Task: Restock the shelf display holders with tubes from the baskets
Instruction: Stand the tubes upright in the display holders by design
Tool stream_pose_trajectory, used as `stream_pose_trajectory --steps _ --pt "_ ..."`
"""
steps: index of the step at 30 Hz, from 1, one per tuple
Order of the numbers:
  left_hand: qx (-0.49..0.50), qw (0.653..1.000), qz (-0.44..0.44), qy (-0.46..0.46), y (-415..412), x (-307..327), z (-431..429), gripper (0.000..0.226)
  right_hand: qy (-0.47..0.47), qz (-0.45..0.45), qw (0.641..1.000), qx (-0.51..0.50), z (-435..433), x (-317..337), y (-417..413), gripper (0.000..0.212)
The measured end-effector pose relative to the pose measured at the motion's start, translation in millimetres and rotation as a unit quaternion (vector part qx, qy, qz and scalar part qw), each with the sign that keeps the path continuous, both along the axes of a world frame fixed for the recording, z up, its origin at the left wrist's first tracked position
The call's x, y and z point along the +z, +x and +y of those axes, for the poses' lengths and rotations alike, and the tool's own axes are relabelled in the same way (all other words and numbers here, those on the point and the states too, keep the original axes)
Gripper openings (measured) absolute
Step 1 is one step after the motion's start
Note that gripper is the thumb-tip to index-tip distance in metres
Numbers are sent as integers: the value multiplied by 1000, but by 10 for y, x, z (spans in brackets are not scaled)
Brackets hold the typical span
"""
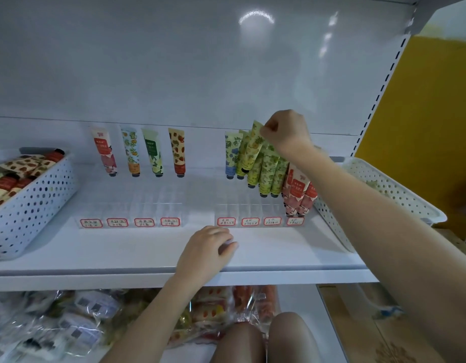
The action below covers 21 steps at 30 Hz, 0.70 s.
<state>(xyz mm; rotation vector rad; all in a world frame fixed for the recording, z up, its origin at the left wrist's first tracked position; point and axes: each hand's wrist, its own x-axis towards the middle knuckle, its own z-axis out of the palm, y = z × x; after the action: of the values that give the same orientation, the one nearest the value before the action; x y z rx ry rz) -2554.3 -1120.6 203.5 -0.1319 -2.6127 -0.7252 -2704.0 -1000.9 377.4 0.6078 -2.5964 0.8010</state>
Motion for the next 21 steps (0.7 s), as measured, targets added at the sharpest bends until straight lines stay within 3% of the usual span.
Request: stream_pose_trajectory --steps 10,12,21 --pt "7 1000 -27 -3 -15 10 -18 31 103 15 993 -52 -257 -278 -107 18" --pt "5 1000 -29 -1 -14 26 -9 40 109 12 992 -59 -264 -333 -121 19" --pt "13 1000 11 9 -31 -40 -10 28 105 -17 993 -52 -281 -306 -156 17"
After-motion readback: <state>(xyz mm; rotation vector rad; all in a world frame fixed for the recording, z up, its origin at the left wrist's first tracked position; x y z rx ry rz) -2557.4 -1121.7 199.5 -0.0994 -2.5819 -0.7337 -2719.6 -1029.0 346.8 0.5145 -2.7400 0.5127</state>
